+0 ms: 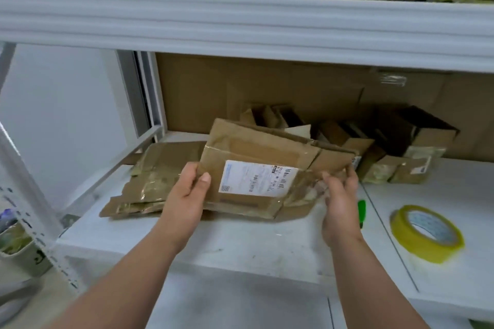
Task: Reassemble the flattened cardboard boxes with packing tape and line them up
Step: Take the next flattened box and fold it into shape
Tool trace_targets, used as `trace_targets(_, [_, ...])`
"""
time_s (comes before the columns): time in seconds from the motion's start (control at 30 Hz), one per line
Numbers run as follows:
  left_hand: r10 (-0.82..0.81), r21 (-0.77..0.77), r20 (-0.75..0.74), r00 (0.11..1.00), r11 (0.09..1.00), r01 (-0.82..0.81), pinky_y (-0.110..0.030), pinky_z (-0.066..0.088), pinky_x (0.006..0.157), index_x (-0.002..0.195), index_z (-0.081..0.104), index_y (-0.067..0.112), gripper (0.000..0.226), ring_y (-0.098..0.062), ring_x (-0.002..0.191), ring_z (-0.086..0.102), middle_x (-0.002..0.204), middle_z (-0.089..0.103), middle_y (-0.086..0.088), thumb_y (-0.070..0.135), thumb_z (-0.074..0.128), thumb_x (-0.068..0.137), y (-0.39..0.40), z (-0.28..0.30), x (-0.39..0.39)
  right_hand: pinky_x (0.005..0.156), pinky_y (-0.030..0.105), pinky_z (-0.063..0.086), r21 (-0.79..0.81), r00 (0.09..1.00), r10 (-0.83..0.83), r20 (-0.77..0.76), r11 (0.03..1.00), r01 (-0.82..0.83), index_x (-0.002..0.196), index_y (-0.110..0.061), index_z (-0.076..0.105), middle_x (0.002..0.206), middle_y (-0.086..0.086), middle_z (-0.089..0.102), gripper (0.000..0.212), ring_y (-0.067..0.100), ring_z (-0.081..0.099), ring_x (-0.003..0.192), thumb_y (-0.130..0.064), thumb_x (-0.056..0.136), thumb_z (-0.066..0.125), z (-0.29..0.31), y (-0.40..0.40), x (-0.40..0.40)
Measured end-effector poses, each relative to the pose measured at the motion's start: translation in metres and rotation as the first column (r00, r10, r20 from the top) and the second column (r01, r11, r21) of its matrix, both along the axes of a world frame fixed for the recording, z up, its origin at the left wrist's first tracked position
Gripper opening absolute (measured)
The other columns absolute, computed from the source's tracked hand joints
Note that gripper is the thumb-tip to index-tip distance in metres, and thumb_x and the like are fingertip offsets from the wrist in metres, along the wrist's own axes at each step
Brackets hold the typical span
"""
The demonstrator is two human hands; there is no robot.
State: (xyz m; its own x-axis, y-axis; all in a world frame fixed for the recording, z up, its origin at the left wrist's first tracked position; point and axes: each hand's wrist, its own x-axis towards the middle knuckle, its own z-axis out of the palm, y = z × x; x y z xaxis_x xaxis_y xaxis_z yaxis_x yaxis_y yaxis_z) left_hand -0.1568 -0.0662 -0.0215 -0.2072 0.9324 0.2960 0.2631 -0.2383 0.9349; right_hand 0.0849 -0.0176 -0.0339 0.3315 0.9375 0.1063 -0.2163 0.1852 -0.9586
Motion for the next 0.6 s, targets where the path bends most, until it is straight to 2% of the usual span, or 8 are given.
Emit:
trace_targets(0.03, [0.014,-0.032,0.051,0.999,0.999,-0.012,-0.014,0.042,0.07,0.101,0.055,0.025,0.015,0.009,0.078,0.057,0.084,0.064,0.024,0.022,0.041,0.106,0.0,-0.006,0.011,0.085,0.017,0.041,-0.004,1.0,-0.001,0.018,1.0,0.001,0.155,-0.033,0.019,0.134,-0.008,0.052,0.067,-0.007,0.051,0.101,-0.017,0.099,0.053,0.0,-0.002,0.014])
trace_targets(0.13, [0.041,-0.158,0.13,0.991,0.987,-0.02,-0.02,0.041,0.076,0.106,0.055,0.036,0.018,0.003,0.096,0.057,0.104,0.064,0.017,0.028,0.04,0.106,0.004,-0.02,0.045,0.102,0.028,0.041,-0.004,0.994,0.001,0.107,1.0,0.0,0.15,-0.031,0.025,0.137,-0.001,0.053,0.061,0.001,0.054,0.11,-0.017,0.099,0.055,0.002,-0.011,0.053])
trace_targets(0.17, [0.052,-0.194,0.133,0.99,0.981,-0.026,-0.022,0.041,0.079,0.108,0.055,0.039,0.019,-0.002,0.103,0.055,0.11,0.062,0.015,0.028,0.04,0.106,0.007,-0.025,0.055,0.103,0.028,0.04,0.005,0.991,0.006,0.136,1.0,-0.007,0.148,-0.033,0.027,0.138,-0.001,0.052,0.059,0.006,0.055,0.115,-0.019,0.099,0.056,0.0,-0.014,0.064])
trace_targets(0.23, [0.101,-0.236,0.114,0.988,0.969,-0.072,-0.03,0.041,0.095,0.126,0.053,0.039,0.027,-0.013,0.116,0.051,0.126,0.055,0.01,0.025,0.043,0.105,0.012,-0.029,0.074,0.104,0.031,0.043,0.022,0.981,-0.004,0.193,1.0,-0.001,0.145,-0.037,0.028,0.138,-0.001,0.054,0.058,0.012,0.055,0.121,-0.022,0.097,0.059,-0.004,-0.017,0.081])
trace_targets(0.33, [0.091,-0.203,0.181,0.979,0.978,-0.054,-0.035,0.035,0.108,0.148,0.033,0.041,0.055,-0.012,0.128,0.044,0.138,0.047,0.013,0.014,0.048,0.103,0.013,-0.023,0.096,0.108,0.041,0.045,0.041,0.973,-0.01,0.231,0.999,0.001,0.147,-0.043,0.019,0.134,-0.002,0.056,0.069,0.01,0.057,0.12,-0.021,0.096,0.061,-0.009,-0.02,0.098])
trace_targets(0.4, [0.046,-0.163,0.207,0.977,0.987,-0.012,-0.042,0.032,0.116,0.15,0.022,0.051,0.069,-0.011,0.134,0.042,0.146,0.045,0.015,0.012,0.052,0.101,0.013,-0.02,0.103,0.109,0.035,0.043,0.053,0.968,0.018,0.25,0.998,-0.032,0.15,-0.047,0.008,0.139,-0.002,0.05,0.082,0.007,0.053,0.124,-0.019,0.096,0.062,-0.008,-0.022,0.108])
trace_targets(0.5, [-0.01,-0.136,0.183,0.983,0.99,0.036,-0.046,0.031,0.116,0.144,0.018,0.064,0.074,-0.011,0.136,0.042,0.146,0.048,0.015,0.02,0.058,0.099,0.011,-0.015,0.111,0.099,0.02,0.039,0.082,0.94,0.068,0.335,0.991,-0.101,0.149,-0.05,0.009,0.14,-0.008,0.043,0.077,-0.005,0.048,0.12,-0.021,0.098,0.059,-0.006,-0.022,0.121])
trace_targets(0.6, [0.0,-0.143,0.167,0.986,0.989,0.024,-0.042,0.035,0.112,0.143,0.027,0.058,0.062,-0.011,0.129,0.049,0.133,0.059,0.014,0.032,0.059,0.097,0.004,-0.015,0.118,0.108,0.026,0.038,0.069,0.859,0.138,0.493,0.978,-0.196,0.137,-0.062,0.024,0.15,-0.016,0.038,0.054,0.004,0.04,0.135,-0.029,0.101,0.048,-0.007,-0.02,0.124])
